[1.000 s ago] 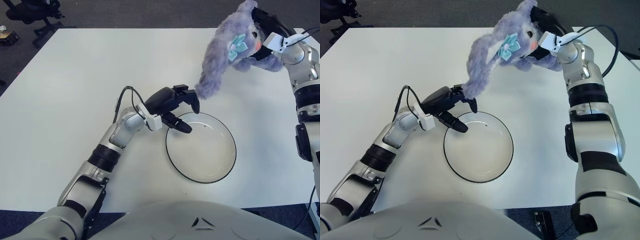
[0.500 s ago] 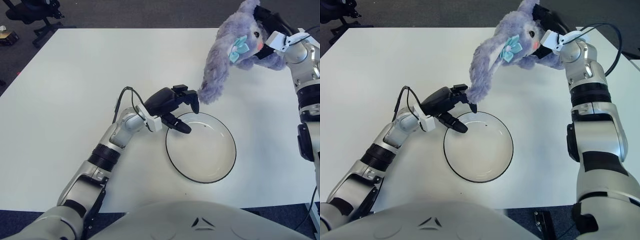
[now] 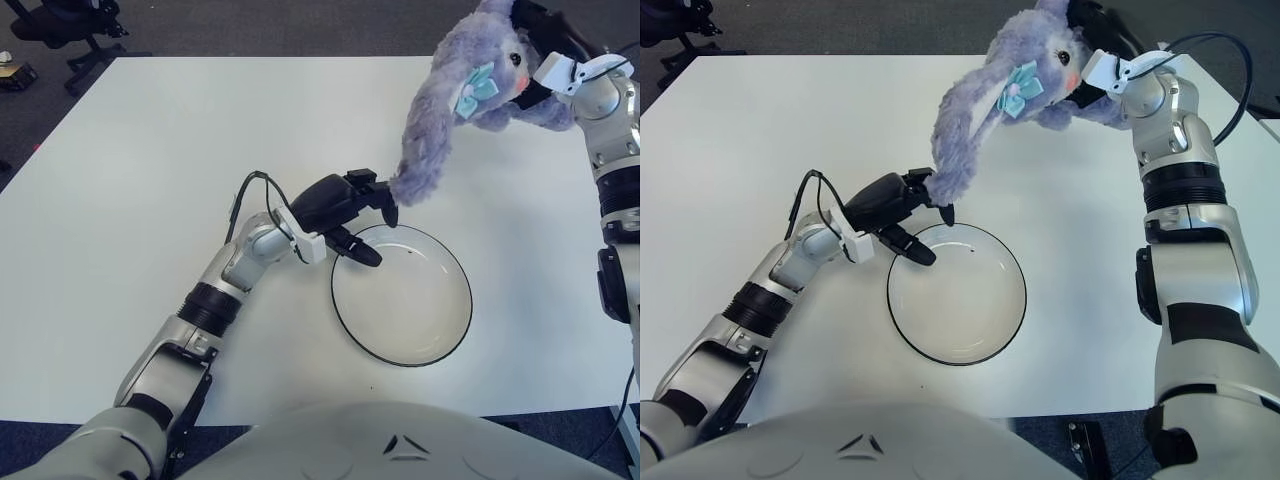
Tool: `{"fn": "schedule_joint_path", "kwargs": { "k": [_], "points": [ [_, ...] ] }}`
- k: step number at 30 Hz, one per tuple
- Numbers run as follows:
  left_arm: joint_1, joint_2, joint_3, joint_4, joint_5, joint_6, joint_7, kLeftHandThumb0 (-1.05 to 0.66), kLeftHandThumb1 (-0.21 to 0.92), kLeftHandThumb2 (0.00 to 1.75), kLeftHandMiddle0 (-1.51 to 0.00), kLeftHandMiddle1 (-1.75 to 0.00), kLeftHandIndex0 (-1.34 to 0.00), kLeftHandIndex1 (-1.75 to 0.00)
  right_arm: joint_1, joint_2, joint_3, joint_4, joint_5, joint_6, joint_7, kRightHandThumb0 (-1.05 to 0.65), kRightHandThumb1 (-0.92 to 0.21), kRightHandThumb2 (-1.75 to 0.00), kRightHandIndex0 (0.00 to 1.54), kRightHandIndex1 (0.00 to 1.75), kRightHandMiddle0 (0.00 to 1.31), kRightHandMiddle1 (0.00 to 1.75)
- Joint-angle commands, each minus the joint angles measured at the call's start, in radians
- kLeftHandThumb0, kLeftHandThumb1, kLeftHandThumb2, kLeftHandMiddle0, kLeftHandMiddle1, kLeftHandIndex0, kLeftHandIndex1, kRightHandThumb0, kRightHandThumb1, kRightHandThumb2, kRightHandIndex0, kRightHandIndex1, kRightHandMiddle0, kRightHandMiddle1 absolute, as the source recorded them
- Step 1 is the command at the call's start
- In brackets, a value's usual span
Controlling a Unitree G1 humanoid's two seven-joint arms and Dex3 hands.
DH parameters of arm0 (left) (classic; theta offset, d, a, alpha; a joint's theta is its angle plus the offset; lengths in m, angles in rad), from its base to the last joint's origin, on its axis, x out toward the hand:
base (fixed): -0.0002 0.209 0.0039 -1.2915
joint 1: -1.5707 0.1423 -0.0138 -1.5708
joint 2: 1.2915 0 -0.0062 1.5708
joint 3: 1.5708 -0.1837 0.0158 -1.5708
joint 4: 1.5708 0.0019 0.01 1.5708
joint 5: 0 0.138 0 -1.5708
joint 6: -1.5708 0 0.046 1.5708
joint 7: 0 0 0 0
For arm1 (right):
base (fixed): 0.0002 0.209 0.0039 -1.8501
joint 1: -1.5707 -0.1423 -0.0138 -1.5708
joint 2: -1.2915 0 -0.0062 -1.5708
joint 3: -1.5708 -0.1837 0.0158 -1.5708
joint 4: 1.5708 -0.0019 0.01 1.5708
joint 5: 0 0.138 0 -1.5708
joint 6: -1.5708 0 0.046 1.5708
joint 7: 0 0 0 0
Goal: Put the doll into the plate.
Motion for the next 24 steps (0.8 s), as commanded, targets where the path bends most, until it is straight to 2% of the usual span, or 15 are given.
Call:
{"fn": "schedule_joint_path", "kwargs": {
  "k": [1, 12, 18, 24],
  "points": [
    [0.003, 0.007, -0.018, -0.016, -0.062, 0.008, -0.05, 0.0, 0.92, 0.32, -0.37, -1.36, -0.4, -1.54, -0.012, -0.016, -0.01, -0.017, 0.005, 0.01, 0.002, 0.43, -0.44, -1.15, 0.5, 1.75, 0.56, 1.75],
    [-0.041, 0.033, -0.034, 0.02, -0.107, -0.049, -0.113, 0.0, 0.92, 0.31, -0.34, -1.41, -0.42, -1.5, -0.014, -0.016, -0.012, -0.012, 0.009, 0.009, 0.001, 0.42, -0.45, -1.14, 0.5, 1.75, 0.55, 1.75],
    [-0.071, 0.047, -0.038, 0.051, -0.132, -0.063, -0.154, -0.01, 0.92, 0.35, -0.22, -1.58, -0.47, -1.38, -0.016, -0.015, -0.017, -0.006, 0.016, 0.006, 0.001, 0.42, -0.45, -1.13, 0.5, 1.75, 0.55, 1.75],
    [-0.074, 0.047, -0.038, 0.056, -0.137, -0.067, -0.16, -0.01, 0.92, 0.35, -0.2, -1.61, -0.48, -1.37, -0.016, -0.015, -0.017, -0.006, 0.016, 0.006, 0.001, 0.42, -0.45, -1.13, 0.5, 1.75, 0.55, 1.75]
  ]
}}
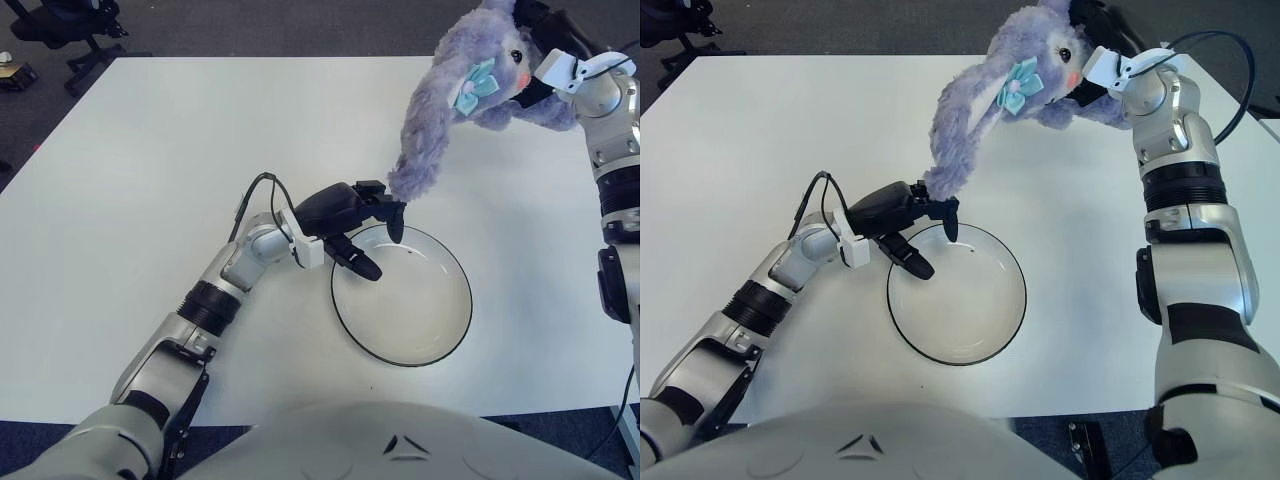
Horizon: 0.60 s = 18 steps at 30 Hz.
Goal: Put the doll into the plate.
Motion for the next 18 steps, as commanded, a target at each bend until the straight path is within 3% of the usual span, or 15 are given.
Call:
{"fn": "schedule_joint_path", "kwargs": {
  "k": [1, 3, 6, 9, 18],
  "points": [
    [-0.015, 0.006, -0.002, 0.012, -0.011, -0.009, -0.014, -0.01, 0.92, 0.35, -0.2, -1.62, -0.48, -1.37, -0.016, -0.016, -0.016, -0.003, 0.014, -0.005, -0.002, 0.42, -0.45, -1.13, 0.5, 1.75, 0.55, 1.75],
    [-0.017, 0.007, -0.002, 0.019, -0.008, -0.009, -0.017, -0.21, 0.92, 0.44, -0.25, -1.43, -0.33, -1.58, -0.016, -0.017, -0.018, 0.0, 0.017, -0.011, -0.002, 0.42, -0.45, -1.13, 0.5, 1.75, 0.55, 1.75],
    [-0.018, 0.006, -0.001, 0.022, -0.003, -0.006, -0.017, -0.37, 0.92, 0.68, -0.27, -1.33, -0.53, -1.23, -0.016, -0.018, -0.018, 0.001, 0.019, -0.013, -0.003, 0.42, -0.45, -1.13, 0.5, 1.75, 0.55, 1.75],
    [-0.019, 0.005, -0.001, 0.023, 0.002, -0.004, -0.016, -0.43, 0.92, 0.77, -0.28, -1.29, -0.61, -1.1, -0.016, -0.018, -0.019, 0.001, 0.02, -0.014, -0.003, 0.42, -0.45, -1.13, 0.5, 1.75, 0.55, 1.75],
    [-0.021, 0.0, 0.003, 0.034, 0.033, 0.009, 0.003, -0.46, 0.92, 0.87, -0.31, -1.24, -0.66, -1.02, -0.018, -0.018, -0.024, 0.003, 0.025, -0.013, 0.0, 0.43, -0.45, -1.14, 0.5, 1.75, 0.55, 1.75]
  ]
}}
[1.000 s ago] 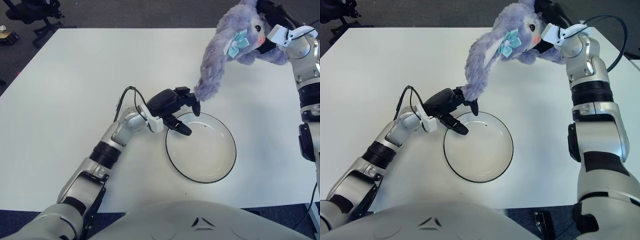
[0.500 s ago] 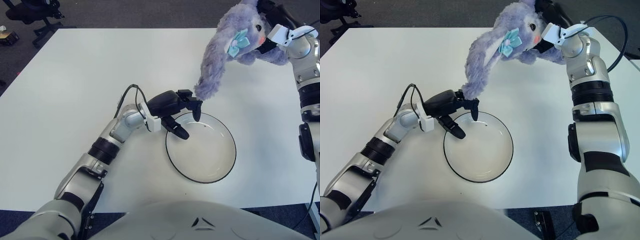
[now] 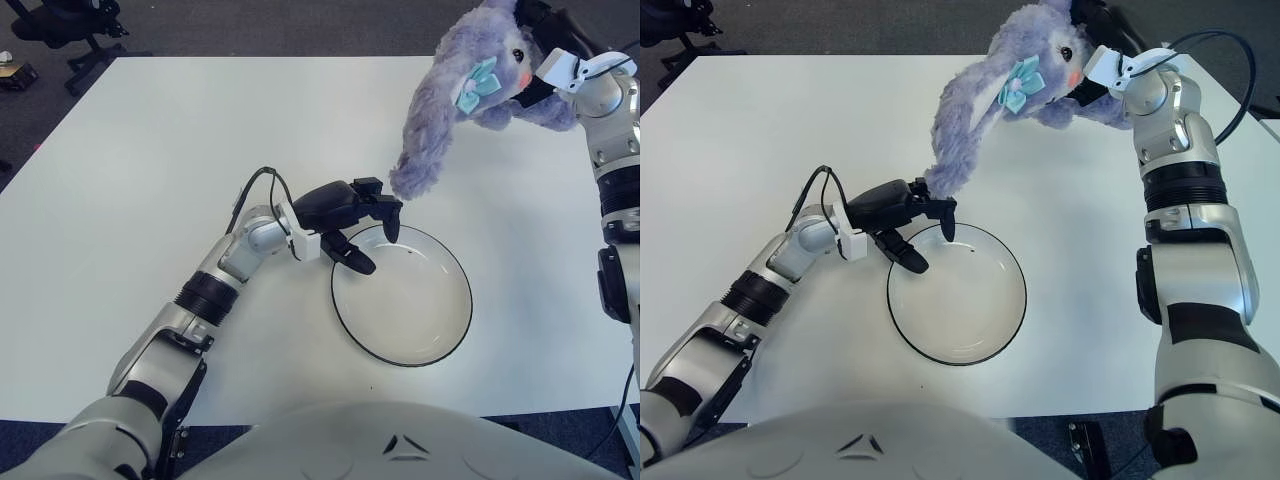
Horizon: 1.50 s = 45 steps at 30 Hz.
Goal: Put the doll into the plate.
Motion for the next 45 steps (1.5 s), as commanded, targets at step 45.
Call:
{"fn": "schedule_joint_path", "kwargs": {
  "k": [45],
  "points": [
    [-0.113, 0.09, 0.001, 0.094, 0.36, -0.057, 0.22, -0.58, 0.92, 1.1, -0.43, -1.2, -0.53, -1.38, -0.036, -0.019, -0.016, 0.009, 0.031, -0.001, 0.02, 0.43, -0.43, -1.17, 0.52, 1.75, 0.55, 1.75]
  ]
}}
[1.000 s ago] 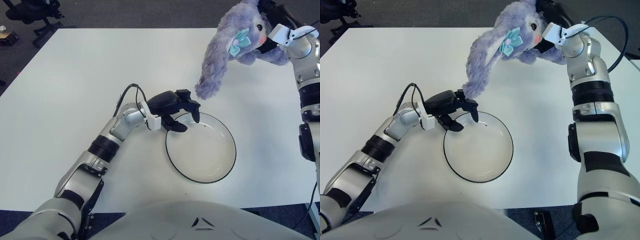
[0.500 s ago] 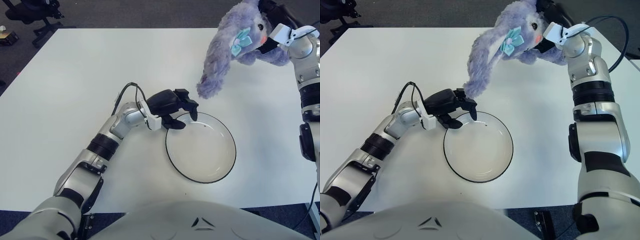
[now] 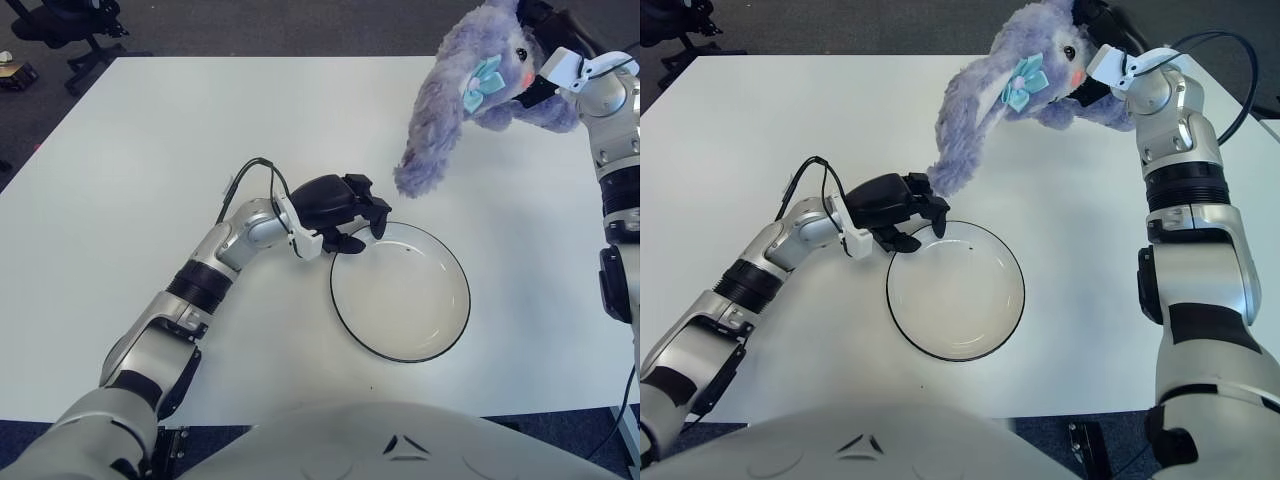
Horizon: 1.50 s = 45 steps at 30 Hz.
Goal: Put the doll into the plate.
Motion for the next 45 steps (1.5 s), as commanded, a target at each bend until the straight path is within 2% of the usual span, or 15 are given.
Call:
{"fn": "schedule_joint_path", "kwargs": {
  "k": [1, 20, 36, 40, 45],
  "points": [
    [-0.022, 0.017, -0.002, 0.018, 0.031, 0.0, 0.032, -0.58, 0.92, 1.1, -0.43, -1.2, -0.53, -1.38, -0.032, -0.014, -0.015, 0.003, 0.012, -0.001, 0.001, 0.43, -0.43, -1.17, 0.52, 1.75, 0.55, 1.75],
    [-0.038, 0.027, -0.017, 0.042, 0.051, -0.009, 0.081, -0.6, 0.92, 1.14, -0.39, -1.22, -0.5, -1.35, -0.03, -0.014, -0.017, 0.005, 0.018, -0.004, 0.001, 0.44, -0.42, -1.18, 0.53, 1.75, 0.56, 1.75],
    [-0.032, 0.032, -0.013, 0.0, 0.075, 0.053, 0.089, -0.61, 0.92, 1.15, -0.39, -1.16, -0.53, -1.27, -0.028, -0.019, -0.02, 0.012, 0.021, -0.019, 0.0, 0.44, -0.41, -1.19, 0.53, 1.75, 0.56, 1.75],
    [-0.04, 0.036, -0.005, -0.004, 0.074, 0.06, 0.1, -0.62, 0.92, 1.15, -0.42, -1.14, -0.62, -1.23, -0.025, -0.019, -0.026, 0.009, 0.028, -0.02, 0.001, 0.44, -0.41, -1.19, 0.53, 1.75, 0.56, 1.75],
    [-0.044, 0.038, -0.007, 0.0, 0.077, 0.058, 0.114, -0.62, 0.92, 1.14, -0.43, -1.14, -0.67, -1.23, -0.024, -0.018, -0.028, 0.008, 0.027, -0.02, 0.002, 0.44, -0.41, -1.19, 0.53, 1.75, 0.56, 1.75]
  ]
}}
